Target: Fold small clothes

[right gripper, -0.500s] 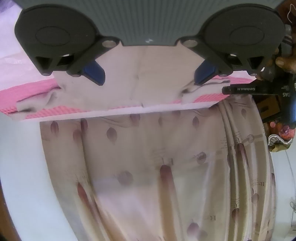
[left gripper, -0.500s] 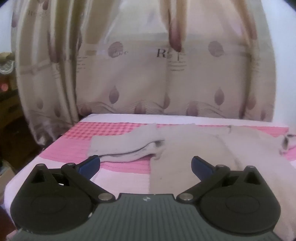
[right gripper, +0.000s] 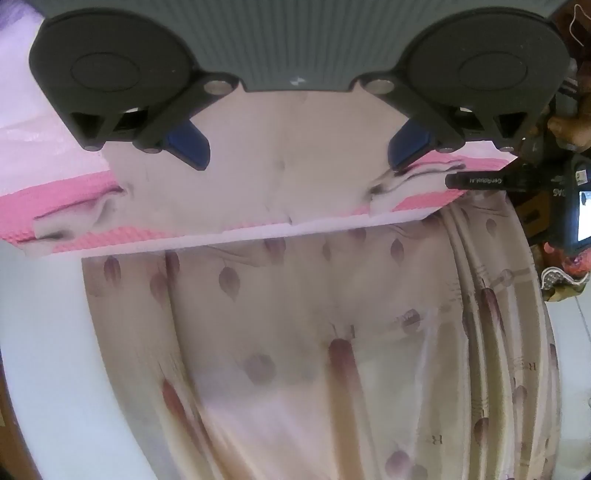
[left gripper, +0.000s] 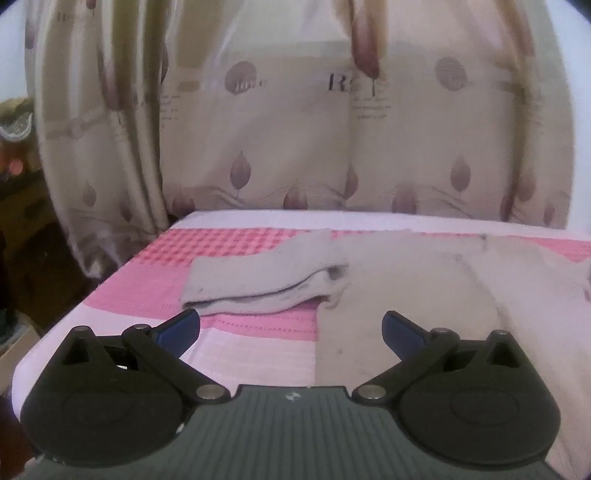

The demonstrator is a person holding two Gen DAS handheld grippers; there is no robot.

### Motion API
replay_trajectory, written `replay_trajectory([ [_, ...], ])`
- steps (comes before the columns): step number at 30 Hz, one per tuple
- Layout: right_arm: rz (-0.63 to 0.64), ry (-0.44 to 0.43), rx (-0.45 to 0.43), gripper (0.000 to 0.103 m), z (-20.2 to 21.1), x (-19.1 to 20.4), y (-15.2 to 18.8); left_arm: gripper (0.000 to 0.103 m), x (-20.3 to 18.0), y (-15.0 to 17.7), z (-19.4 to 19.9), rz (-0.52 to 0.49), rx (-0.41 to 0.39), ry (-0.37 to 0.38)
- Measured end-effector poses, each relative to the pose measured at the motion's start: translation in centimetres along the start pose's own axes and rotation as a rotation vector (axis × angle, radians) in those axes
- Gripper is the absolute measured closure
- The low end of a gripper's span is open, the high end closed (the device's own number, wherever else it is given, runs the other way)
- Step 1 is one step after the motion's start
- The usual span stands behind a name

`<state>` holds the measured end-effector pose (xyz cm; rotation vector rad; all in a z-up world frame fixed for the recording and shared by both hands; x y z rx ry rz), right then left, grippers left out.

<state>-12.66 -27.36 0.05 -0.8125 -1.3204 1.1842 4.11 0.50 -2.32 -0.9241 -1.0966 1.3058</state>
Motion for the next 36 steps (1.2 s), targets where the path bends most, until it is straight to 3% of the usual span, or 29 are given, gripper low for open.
replay_trajectory([
  [5, -0.032, 0.01, 0.014, 0.0, -0.4, -1.1, 0.3, 0.0, 0.4, 0.0, -1.4, 0.017, 0.024, 0.012],
  [9, -0.06, 0.018, 0.027, 0.0, -0.7, -1.7, 0.5, 0.0, -0.1, 0.1, -2.1, -0.066, -0.019, 0.036],
  [13, -0.073, 0.022, 0.036, 0.0, -0.9, -2.0, 0.7, 0.0, -0.9, 0.3, -3.6, -0.145, -0.008, 0.013],
  [20, -0.072, 0.035, 0.051, 0.0, -1.2, -2.1, 0.7, 0.0, -0.8, 0.3, -5.3, -0.11, 0.028, 0.014],
  [27, -0.06, 0.067, 0.063, 0.0, -1.7, -3.0, 1.5, 0.0, -1.2, 0.2, -6.9, -0.153, 0.035, 0.015],
  [31, -0.006, 0.104, 0.059, 0.0, -1.9, -3.2, 2.3, 0.004, -1.1, 0.2, -8.0, -0.179, 0.011, -0.003],
  [36, 0.16, 0.166, 0.006, 0.0, -1.8, -2.8, 3.9, 0.005, -2.0, -0.3, -10.0, -0.244, -0.047, 0.01],
])
Point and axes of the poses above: each gripper's, at about its wrist camera, not at the fingertips, and z roughly against the way its jaws point, x to its left, y to its underside, the point moved 1 cm from there along -z, roughly the way its jaws point, and after that the axes turned 12 degrees about -x, right-handed, at the moved point
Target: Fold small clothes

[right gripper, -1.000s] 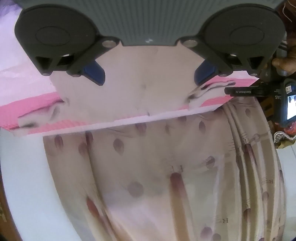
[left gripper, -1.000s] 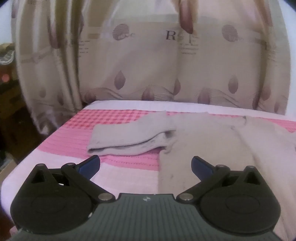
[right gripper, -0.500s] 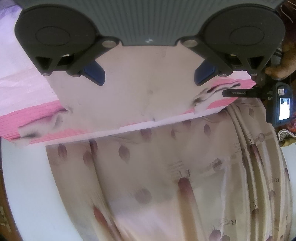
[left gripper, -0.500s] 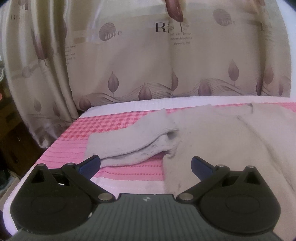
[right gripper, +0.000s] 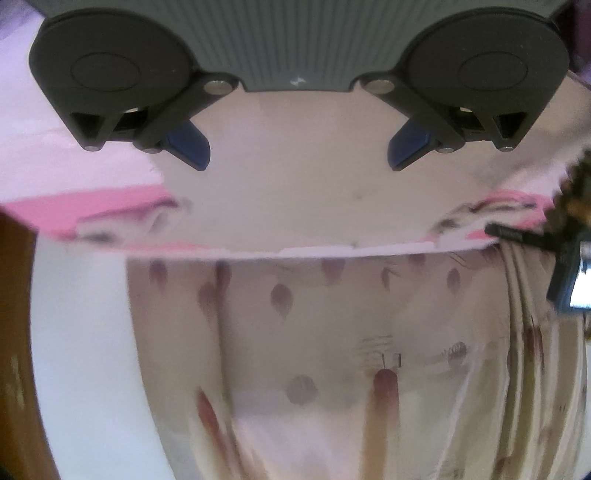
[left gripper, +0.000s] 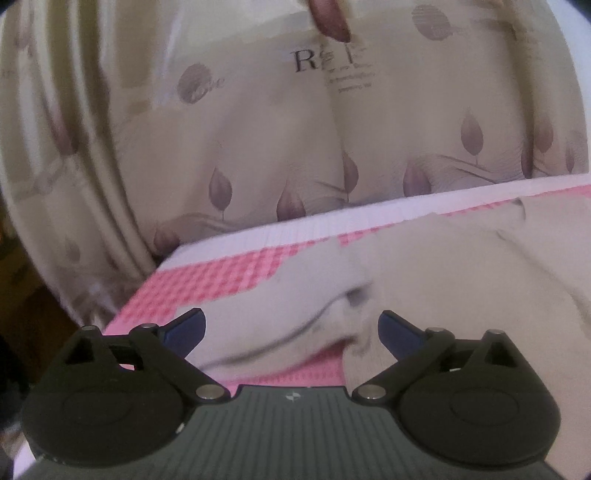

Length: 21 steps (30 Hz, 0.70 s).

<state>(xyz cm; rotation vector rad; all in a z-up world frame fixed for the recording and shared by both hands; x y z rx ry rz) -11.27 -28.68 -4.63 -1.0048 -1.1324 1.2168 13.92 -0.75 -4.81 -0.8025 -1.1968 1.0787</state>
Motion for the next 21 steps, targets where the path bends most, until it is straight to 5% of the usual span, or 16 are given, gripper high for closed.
replay_trajectory([
  [5, 0.061, -0.008, -0.02, 0.0, 0.0, 0.3, 1.2, 0.007, -1.6, -0.5, -3.4, -0.117, -0.029, 0.013],
  [13, 0.092, -0.035, -0.02, 0.0, -0.3, 1.0, 1.6, 0.015, -3.0, 0.8, -8.7, -0.205, 0.034, 0.023],
  [15, 0.073, -0.038, -0.015, 0.0, -0.5, 0.8, 1.7, 0.027, -2.9, 1.1, -9.6, -0.21, 0.048, 0.011],
  [17, 0.054, -0.039, -0.009, 0.0, -0.6, 0.5, 1.7, 0.059, -2.1, 1.1, -10.3, -0.165, 0.072, -0.006],
  [21, 0.03, -0.042, 0.001, 0.0, -0.7, 0.2, 1.9, 0.082, 1.5, 0.3, -10.1, 0.051, 0.094, -0.036],
])
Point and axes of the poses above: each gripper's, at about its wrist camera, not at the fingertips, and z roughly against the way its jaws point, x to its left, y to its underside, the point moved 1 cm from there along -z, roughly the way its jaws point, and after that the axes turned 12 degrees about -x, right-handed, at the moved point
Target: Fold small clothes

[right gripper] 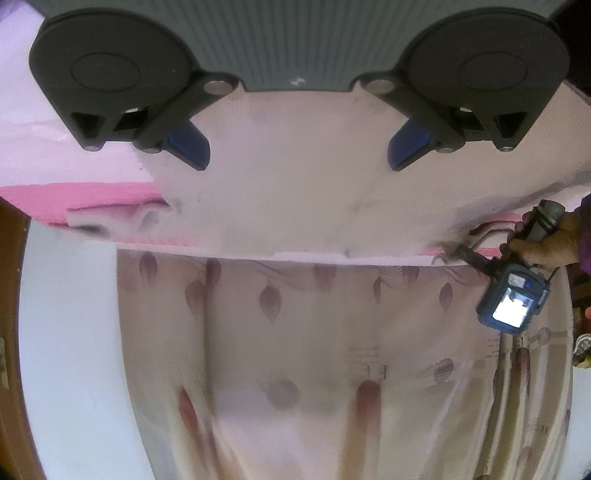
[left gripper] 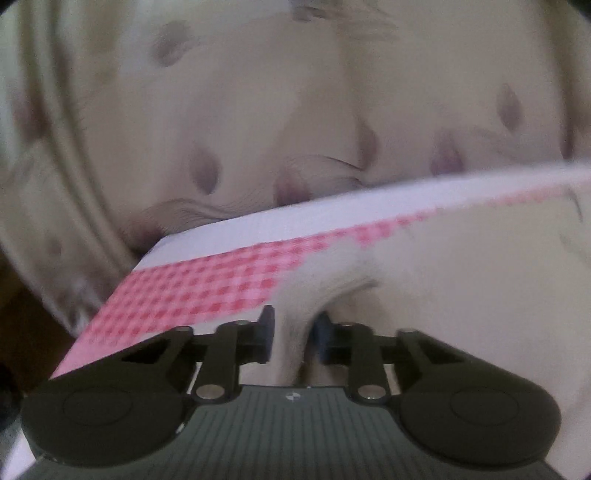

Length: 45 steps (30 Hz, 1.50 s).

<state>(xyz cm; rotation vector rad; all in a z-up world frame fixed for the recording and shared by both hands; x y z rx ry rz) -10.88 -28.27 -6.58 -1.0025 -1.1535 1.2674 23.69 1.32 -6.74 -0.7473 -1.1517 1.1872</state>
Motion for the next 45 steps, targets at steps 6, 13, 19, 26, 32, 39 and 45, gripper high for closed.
replay_trajectory([
  [6, 0.005, -0.005, 0.005, 0.0, -0.1, 0.0, 0.1, 0.09, 6.9, -1.1, 1.7, 0.204, -0.002, -0.062],
  [13, 0.016, -0.004, 0.004, 0.0, 0.0, 0.0, 0.2, 0.095, 16.3, -1.9, 2.0, 0.304, 0.024, -0.241],
  [19, 0.023, 0.002, 0.006, 0.0, -0.1, 0.3, 0.3, 0.096, 24.0, -2.1, 2.6, 0.333, 0.017, -0.4],
  [26, 0.05, 0.004, 0.013, 0.0, -0.2, 0.7, 0.6, 0.096, 29.3, 2.4, 3.6, 0.372, 0.093, -0.525],
  [32, 0.055, -0.003, 0.022, 0.0, -0.2, 0.8, 0.7, 0.092, 30.4, 7.3, 4.6, 0.381, 0.165, -0.56],
  [39, -0.114, 0.001, 0.024, 0.0, 0.6, -2.3, -1.0, 0.084, 27.8, 8.2, 7.6, 0.316, 0.168, -0.682],
  [45, -0.303, 0.143, -0.005, 0.0, 0.7, -12.3, -2.9, 0.024, 21.4, 4.6, 10.9, 0.295, 0.03, -0.54],
])
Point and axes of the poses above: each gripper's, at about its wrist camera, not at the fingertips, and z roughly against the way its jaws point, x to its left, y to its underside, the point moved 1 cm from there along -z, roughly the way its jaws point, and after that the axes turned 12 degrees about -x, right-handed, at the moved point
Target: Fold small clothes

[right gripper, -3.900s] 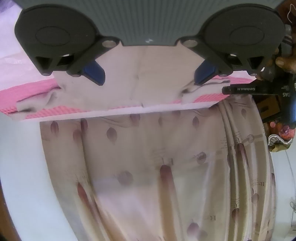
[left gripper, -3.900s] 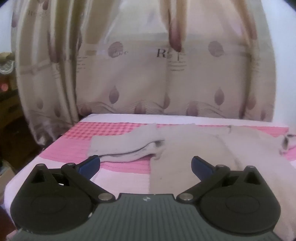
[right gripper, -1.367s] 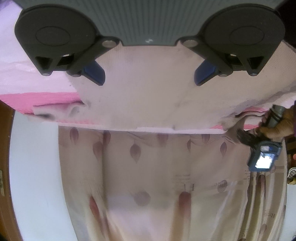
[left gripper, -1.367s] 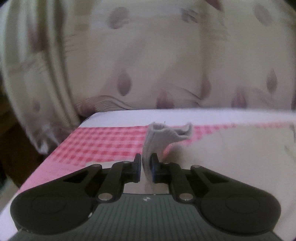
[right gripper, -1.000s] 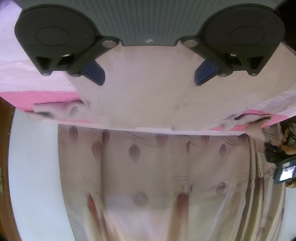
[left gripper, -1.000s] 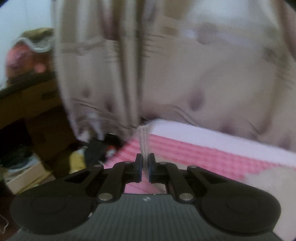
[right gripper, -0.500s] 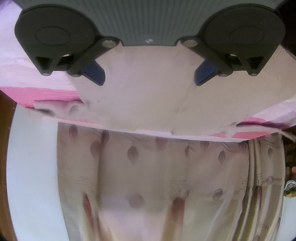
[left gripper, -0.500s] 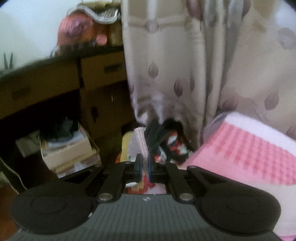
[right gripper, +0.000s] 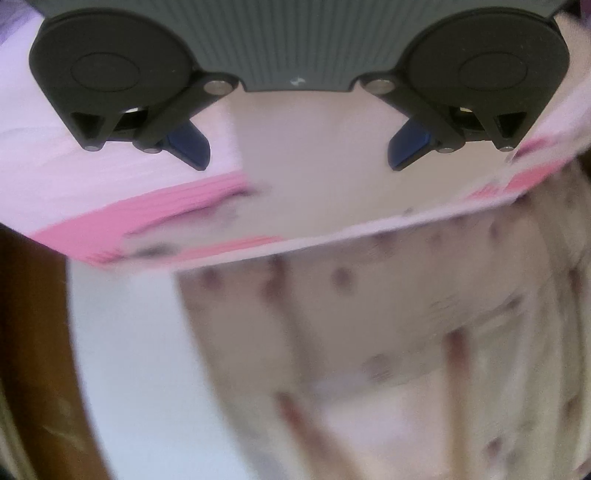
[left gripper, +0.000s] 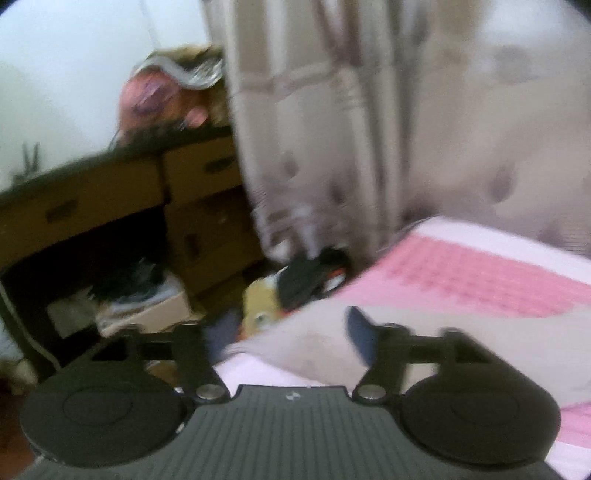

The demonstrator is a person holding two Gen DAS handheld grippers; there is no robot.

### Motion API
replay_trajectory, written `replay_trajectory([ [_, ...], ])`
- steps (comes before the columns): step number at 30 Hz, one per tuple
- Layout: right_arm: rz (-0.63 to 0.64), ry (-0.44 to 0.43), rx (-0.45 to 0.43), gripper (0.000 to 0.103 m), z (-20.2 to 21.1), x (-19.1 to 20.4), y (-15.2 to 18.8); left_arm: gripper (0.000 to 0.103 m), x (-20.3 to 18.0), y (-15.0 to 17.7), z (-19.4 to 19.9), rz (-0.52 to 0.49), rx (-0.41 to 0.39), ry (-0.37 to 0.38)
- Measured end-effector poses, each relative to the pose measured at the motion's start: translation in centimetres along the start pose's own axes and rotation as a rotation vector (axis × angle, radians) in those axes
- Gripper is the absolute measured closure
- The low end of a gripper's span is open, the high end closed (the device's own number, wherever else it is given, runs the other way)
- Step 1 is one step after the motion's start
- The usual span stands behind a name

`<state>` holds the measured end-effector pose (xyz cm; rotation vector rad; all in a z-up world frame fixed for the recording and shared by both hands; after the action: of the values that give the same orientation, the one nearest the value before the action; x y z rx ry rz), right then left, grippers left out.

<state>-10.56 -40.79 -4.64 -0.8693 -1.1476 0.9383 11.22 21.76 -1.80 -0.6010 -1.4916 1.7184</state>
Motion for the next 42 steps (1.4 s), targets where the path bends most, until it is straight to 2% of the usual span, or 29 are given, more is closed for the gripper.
replay_trajectory([
  [1, -0.046, 0.022, 0.002, 0.0, -0.7, -2.0, -0.8, 0.016, -1.1, -0.1, 1.3, 0.017, -0.009, 0.049],
  [2, -0.096, 0.055, 0.001, 0.0, -1.7, -4.5, -1.8, 0.014, -2.1, 0.0, 2.3, 0.034, -0.011, 0.096],
  [5, -0.179, 0.168, 0.027, 0.0, -5.5, -11.0, -4.3, 0.013, -5.9, 0.6, 4.9, 0.081, 0.036, 0.272],
  [7, -0.253, 0.205, 0.037, 0.0, -8.4, -14.5, -6.1, 0.012, -8.6, 1.6, 6.1, 0.121, 0.086, 0.415],
  [8, -0.297, 0.213, 0.04, 0.001, -9.8, -15.6, -6.9, 0.012, -9.8, 2.3, 6.4, 0.132, 0.101, 0.464],
  [10, -0.38, 0.232, 0.066, 0.014, -13.3, -17.6, -8.3, 0.012, -12.3, 3.9, 7.1, 0.115, 0.101, 0.524],
  [12, -0.45, 0.239, 0.099, 0.046, -16.7, -19.2, -9.0, 0.012, -14.1, 5.3, 7.3, 0.094, 0.124, 0.569],
  [15, -0.545, 0.242, 0.166, 0.05, -21.3, -21.2, -9.1, 0.012, -15.4, 6.5, 6.9, 0.104, 0.192, 0.643],
  [20, -0.721, 0.248, 0.202, 0.05, -25.9, -24.7, -7.9, 0.001, -14.4, 6.8, 6.0, 0.186, 0.212, 0.69],
  [25, -0.783, 0.294, 0.224, 0.049, -29.8, -26.5, -6.9, 0.0, -14.4, 6.8, 5.6, 0.207, 0.218, 0.702],
  [26, -0.773, 0.308, 0.222, 0.053, -30.3, -26.6, -6.8, 0.0, -14.3, 6.8, 5.7, 0.205, 0.218, 0.701],
  [28, -0.689, 0.352, 0.198, 0.068, -31.0, -26.2, -7.2, 0.0, -14.4, 6.8, 5.7, 0.196, 0.219, 0.699],
  [29, -0.629, 0.385, 0.207, 0.087, -31.4, -26.0, -7.4, 0.0, -14.5, 6.8, 5.7, 0.194, 0.219, 0.698],
  [30, -0.571, 0.408, 0.221, 0.094, -31.6, -25.7, -7.6, 0.0, -14.5, 6.8, 5.7, 0.193, 0.219, 0.697],
  [31, -0.539, 0.418, 0.219, 0.094, -31.5, -25.7, -7.7, 0.0, -14.5, 6.9, 5.7, 0.193, 0.219, 0.697],
  [33, -0.486, 0.425, 0.177, 0.094, -30.1, -25.8, -8.5, 0.0, -14.5, 6.8, 5.6, 0.195, 0.219, 0.698],
  [37, -0.454, 0.453, 0.102, 0.094, -24.2, -28.2, -9.7, 0.0, -14.3, 6.9, 5.6, 0.207, 0.219, 0.703],
  [42, -0.491, 0.548, 0.123, 0.097, -17.1, -33.0, -7.8, 0.0, -14.4, 6.9, 5.6, 0.208, 0.219, 0.7],
])
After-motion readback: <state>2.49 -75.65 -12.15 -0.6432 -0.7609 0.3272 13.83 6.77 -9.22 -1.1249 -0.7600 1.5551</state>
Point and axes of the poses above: each gripper's, at about its wrist camera, not at the fingertips, and z roughly against the way its jaws point, x to its left, y to its underside, the point moved 1 cm from there along -z, roughly the way its jaws point, and after that the axes turned 12 degrees about -x, right-handed, at the moved point
